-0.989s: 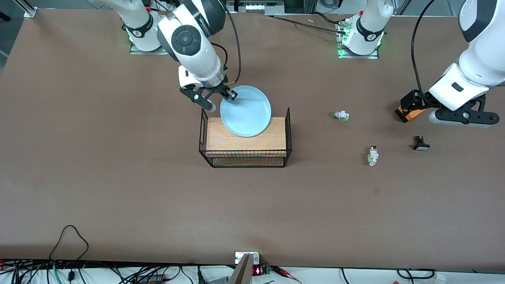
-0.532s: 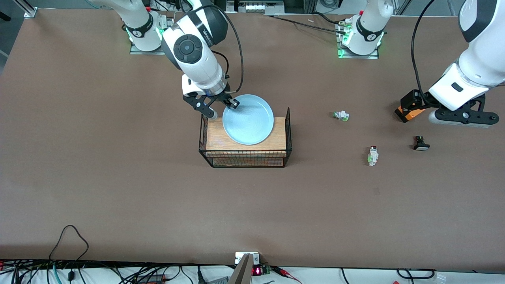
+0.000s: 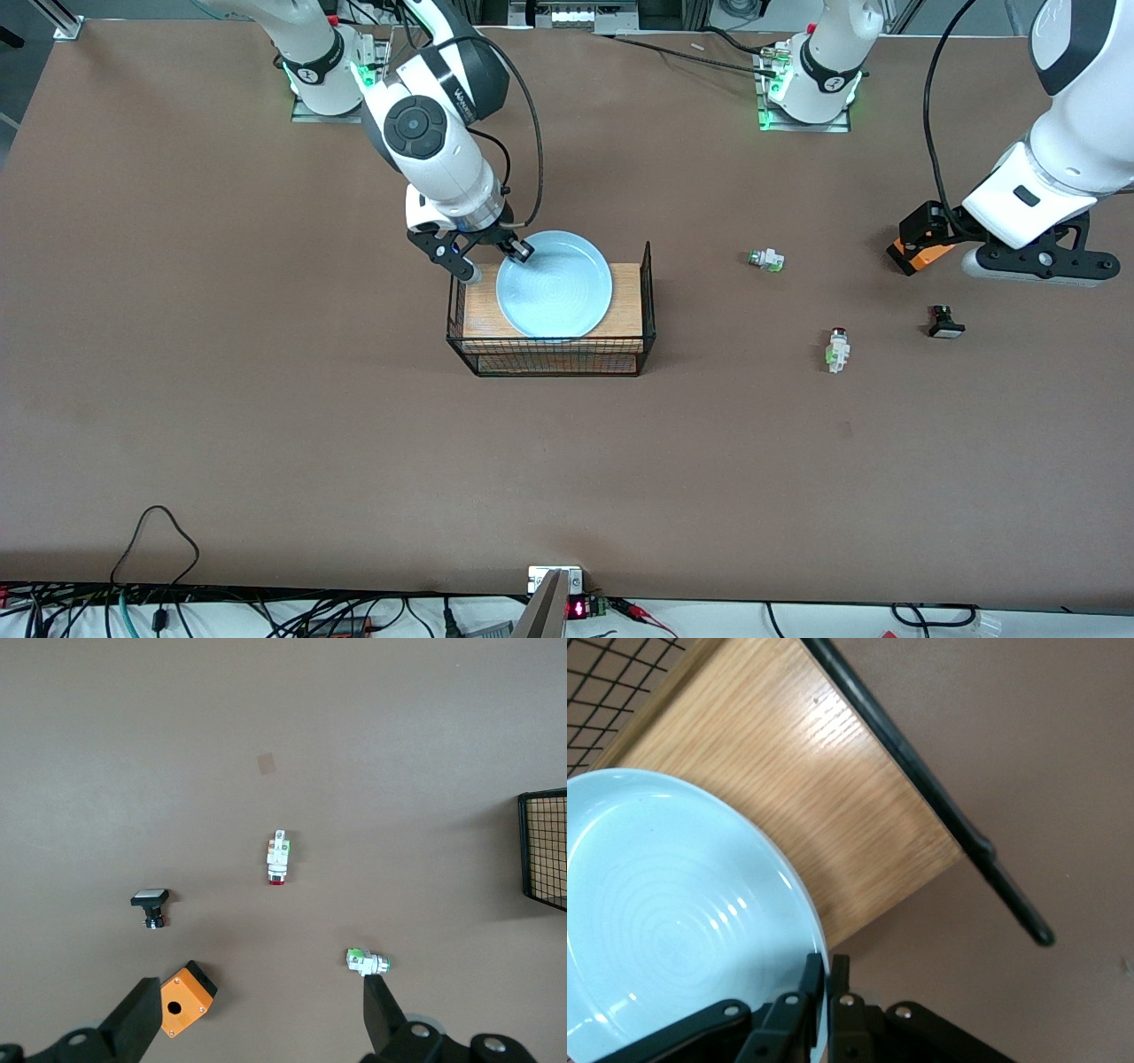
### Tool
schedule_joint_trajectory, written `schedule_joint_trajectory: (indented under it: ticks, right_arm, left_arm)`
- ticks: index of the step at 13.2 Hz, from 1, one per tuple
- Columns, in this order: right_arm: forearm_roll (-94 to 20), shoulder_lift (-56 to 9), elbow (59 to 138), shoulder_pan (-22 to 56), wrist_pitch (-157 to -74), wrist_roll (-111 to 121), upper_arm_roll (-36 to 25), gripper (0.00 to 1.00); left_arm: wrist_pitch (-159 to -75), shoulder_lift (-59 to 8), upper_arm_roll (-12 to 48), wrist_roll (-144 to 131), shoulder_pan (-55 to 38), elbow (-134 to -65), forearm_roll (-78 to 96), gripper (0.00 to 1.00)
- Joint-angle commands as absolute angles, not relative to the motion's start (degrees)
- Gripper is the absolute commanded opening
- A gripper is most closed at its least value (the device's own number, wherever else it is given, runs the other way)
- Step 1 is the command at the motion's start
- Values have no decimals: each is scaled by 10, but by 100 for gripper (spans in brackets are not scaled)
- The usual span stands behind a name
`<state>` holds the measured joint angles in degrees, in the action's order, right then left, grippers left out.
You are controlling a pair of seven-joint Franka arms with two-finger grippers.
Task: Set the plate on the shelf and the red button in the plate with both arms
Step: 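Lower the plate onto the wooden board and open the right gripper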
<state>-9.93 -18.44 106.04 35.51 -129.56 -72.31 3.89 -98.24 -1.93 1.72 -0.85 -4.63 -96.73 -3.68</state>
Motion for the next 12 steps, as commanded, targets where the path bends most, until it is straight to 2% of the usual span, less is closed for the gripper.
schedule_joint_trajectory:
  ticks: [1,2,4,6,9,12]
  right_arm:
    - [-95,-192,1051,359,-1299,-734,35,46]
    - [-81,-193,1050,363,-1301,-728,35,99]
    - [-27,-199,1037,379,-1301,-724,36,100]
    - [-48,-197,1021,373,-1291,-723,35,100]
    - [-119,-193,967,367,-1211,-724,15,100]
    - [-139,-174,904,357,-1098,-718,-10,100]
  left_arm:
    - [-969,-25,18,-3,-44,-952,-29,100]
    - [-969,-25,17,-3,-44,-952,-29,100]
    - [-969,-25,17,-3,-43,-952,-29,100]
    - [-969,-25,17,-3,-44,-952,-29,100]
    - [-969,-25,17,-3,-42,-953,-28,100]
    - [-964,-25,17,-3,-43,-953,-29,100]
